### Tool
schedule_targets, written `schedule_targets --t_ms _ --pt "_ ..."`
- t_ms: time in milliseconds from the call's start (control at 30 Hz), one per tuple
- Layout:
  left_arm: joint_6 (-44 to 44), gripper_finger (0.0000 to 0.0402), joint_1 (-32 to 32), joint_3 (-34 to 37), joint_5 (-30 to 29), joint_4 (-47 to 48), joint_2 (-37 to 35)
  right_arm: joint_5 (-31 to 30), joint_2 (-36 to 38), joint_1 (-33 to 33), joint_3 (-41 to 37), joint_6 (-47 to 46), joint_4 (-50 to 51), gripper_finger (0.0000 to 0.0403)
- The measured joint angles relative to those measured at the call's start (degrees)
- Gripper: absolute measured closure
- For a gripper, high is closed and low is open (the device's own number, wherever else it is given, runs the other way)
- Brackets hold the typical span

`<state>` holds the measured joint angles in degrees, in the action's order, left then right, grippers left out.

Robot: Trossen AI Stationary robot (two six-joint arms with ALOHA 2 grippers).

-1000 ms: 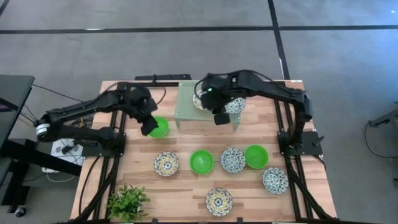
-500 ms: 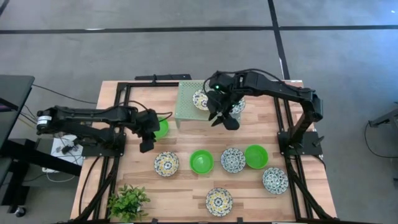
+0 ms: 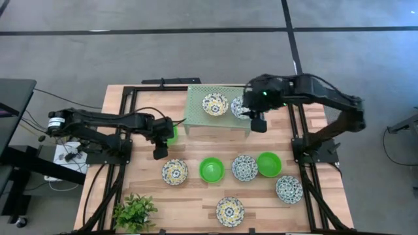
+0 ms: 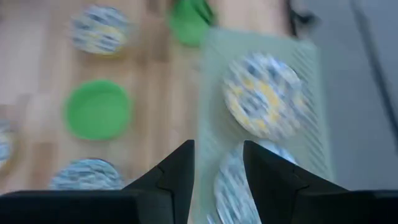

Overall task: Pick & Place Mini bowls
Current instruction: Put the top green bowl on the shelf

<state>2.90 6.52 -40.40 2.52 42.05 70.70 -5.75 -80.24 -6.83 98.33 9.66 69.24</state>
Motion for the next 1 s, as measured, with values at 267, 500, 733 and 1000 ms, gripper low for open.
schedule_targets --t_ms 267,500,733,1000 --pt "-2.67 0.0198 0.0 -0.02 -3.62 -0.12 3.03 -2.99 12.2 3.72 -28.41 -6.83 -15.31 0.0271" --pt "-2.35 0.0197 1.34 -0.02 -5.88 -0.53 5.53 -3.29 17.68 7.58 -43.87 -10.14 -31.74 0.0271" --pt "-2.83 0.0219 1.62 -0.02 -4.9 -1.41 9.65 -14.28 18.36 11.47 -50.63 -14.92 -36.92 0.0271" --pt "-2.73 0.0338 1.62 0.0 -8.96 -2.25 7.36 -19.82 18.44 12.44 -54.45 -20.73 -36.49 0.0271"
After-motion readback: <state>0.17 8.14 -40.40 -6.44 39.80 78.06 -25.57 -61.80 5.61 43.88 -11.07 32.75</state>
